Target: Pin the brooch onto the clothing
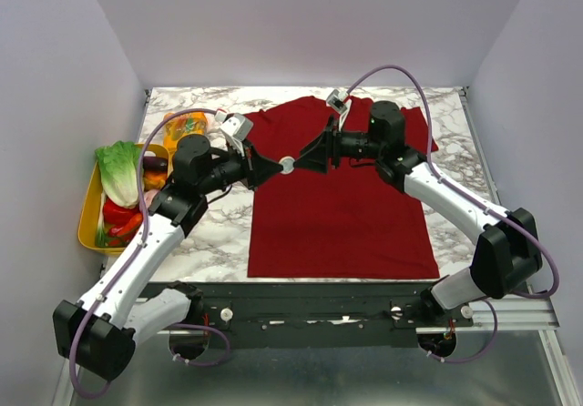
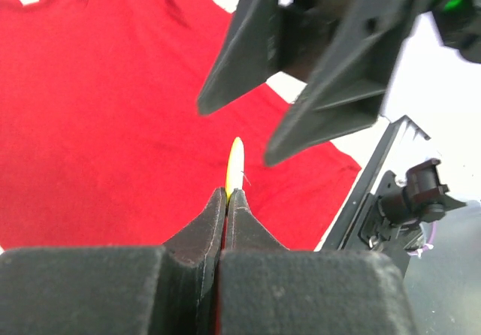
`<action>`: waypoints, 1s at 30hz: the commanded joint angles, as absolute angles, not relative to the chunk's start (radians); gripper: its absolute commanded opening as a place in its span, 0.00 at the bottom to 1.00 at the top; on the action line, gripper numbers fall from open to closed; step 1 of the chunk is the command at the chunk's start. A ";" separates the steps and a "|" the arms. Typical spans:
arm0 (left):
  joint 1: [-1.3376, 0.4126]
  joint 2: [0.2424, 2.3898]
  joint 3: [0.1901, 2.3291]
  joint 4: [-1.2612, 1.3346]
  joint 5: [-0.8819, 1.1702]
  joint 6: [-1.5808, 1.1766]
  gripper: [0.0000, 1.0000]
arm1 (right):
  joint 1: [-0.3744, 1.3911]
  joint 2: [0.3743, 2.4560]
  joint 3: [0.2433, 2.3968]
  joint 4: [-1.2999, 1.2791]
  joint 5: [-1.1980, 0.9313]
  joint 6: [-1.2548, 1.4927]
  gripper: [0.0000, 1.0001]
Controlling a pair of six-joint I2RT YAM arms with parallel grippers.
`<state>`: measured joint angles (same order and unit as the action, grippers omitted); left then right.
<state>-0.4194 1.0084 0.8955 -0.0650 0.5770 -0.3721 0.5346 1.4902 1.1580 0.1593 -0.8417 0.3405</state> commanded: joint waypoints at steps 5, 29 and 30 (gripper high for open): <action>-0.425 0.999 0.951 -0.124 0.611 -0.348 0.00 | 0.532 1.471 1.141 0.232 -0.899 0.357 0.64; -0.468 0.976 1.003 -0.256 0.532 -0.247 0.00 | 0.532 1.466 1.143 0.301 -1.092 0.354 0.01; -0.469 0.982 1.003 -0.256 0.529 -0.248 0.00 | 0.532 1.470 1.143 0.301 -1.095 0.353 0.01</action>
<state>-0.4606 0.9844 0.9932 -0.2451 0.5579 -0.2573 0.5346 1.4918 1.1576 0.2535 -1.0531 0.3538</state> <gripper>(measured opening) 0.010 0.012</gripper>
